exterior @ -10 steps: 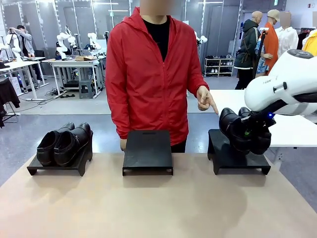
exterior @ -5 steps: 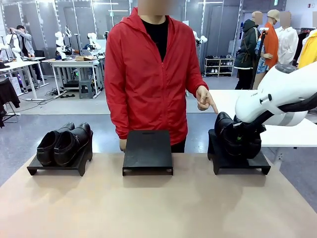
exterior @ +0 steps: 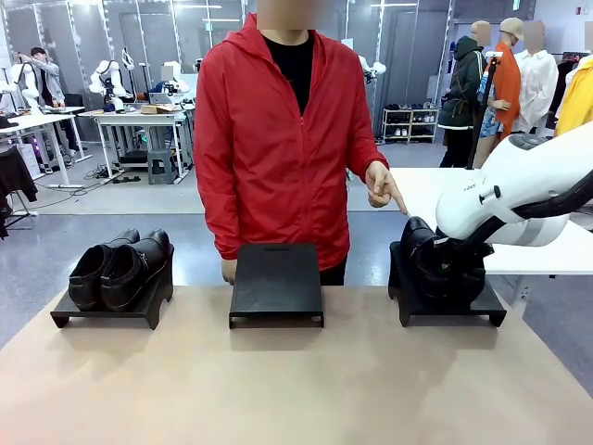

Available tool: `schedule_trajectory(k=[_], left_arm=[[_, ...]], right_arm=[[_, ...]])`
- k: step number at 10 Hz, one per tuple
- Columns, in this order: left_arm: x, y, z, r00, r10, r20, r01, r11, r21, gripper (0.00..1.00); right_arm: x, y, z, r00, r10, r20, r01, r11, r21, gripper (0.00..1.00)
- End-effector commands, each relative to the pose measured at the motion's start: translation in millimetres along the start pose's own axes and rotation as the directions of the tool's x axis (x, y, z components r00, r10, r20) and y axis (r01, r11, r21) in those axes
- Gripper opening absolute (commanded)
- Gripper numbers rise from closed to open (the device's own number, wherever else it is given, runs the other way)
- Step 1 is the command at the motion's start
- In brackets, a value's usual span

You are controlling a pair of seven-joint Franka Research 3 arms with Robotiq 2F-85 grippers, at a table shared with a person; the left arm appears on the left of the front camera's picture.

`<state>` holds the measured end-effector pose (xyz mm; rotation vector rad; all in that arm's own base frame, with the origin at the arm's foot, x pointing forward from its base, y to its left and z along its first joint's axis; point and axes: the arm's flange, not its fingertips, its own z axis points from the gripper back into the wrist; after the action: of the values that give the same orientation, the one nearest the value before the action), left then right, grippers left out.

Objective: Place the shoes on the stand as instructed by the person.
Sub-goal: Pick up another pair of Shoes and place it on the Shoes Stand indicated by the person.

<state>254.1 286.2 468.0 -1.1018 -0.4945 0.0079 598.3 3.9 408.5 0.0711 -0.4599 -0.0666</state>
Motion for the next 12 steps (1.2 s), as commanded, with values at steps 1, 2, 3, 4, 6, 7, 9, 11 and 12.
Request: schedule_trajectory(k=[1,2,3,4,6,7,9,11,12], left_arm=[[-1.4,0.0,-0.2,1.000,-0.023,0.007,0.023,1.000,-0.019,1.00],[-1.4,0.0,-0.2,1.000,-0.023,0.007,0.023,1.000,-0.019,1.00],[-1.4,0.0,-0.2,1.000,-0.023,0.007,0.023,1.000,-0.019,1.00],[-1.4,0.0,-0.2,1.000,-0.023,0.007,0.023,1.000,-0.019,1.00],[-1.4,0.0,-0.2,1.000,-0.023,0.007,0.023,1.000,-0.019,1.00],[-1.4,0.0,-0.2,1.000,-0.023,0.007,0.023,1.000,-0.019,1.00],[-1.4,0.0,-0.2,1.000,-0.023,0.007,0.023,1.000,-0.019,1.00],[-1.4,0.0,-0.2,1.000,-0.023,0.007,0.023,1.000,-0.019,1.00],[-1.4,0.0,-0.2,1.000,-0.023,0.007,0.023,1.000,-0.019,1.00]], right_arm=[[6.2,2.9,0.7,0.999,-0.028,0.042,0.028,1.000,-0.002,0.08],[6.1,1.9,-3.2,0.998,-0.023,0.054,0.024,0.999,-0.020,0.08],[7.6,0.1,-6.0,0.997,-0.029,0.066,0.030,0.999,-0.011,0.15],[9.1,-1.4,-6.1,0.997,-0.035,0.067,0.036,0.999,-0.009,0.25],[8.1,0.1,-7.9,0.998,-0.026,0.060,0.027,1.000,-0.013,0.53],[8.1,-0.4,-7.7,0.998,-0.032,0.058,0.033,0.999,-0.009,0.69],[6.9,-0.7,-5.0,0.997,-0.042,0.059,0.042,0.999,0.006,1.00],[6.2,-0.4,-3.9,0.997,-0.043,0.059,0.042,0.999,0.006,1.00],[6.1,-0.4,-3.0,0.997,-0.045,0.060,0.045,0.999,0.008,0.94]])
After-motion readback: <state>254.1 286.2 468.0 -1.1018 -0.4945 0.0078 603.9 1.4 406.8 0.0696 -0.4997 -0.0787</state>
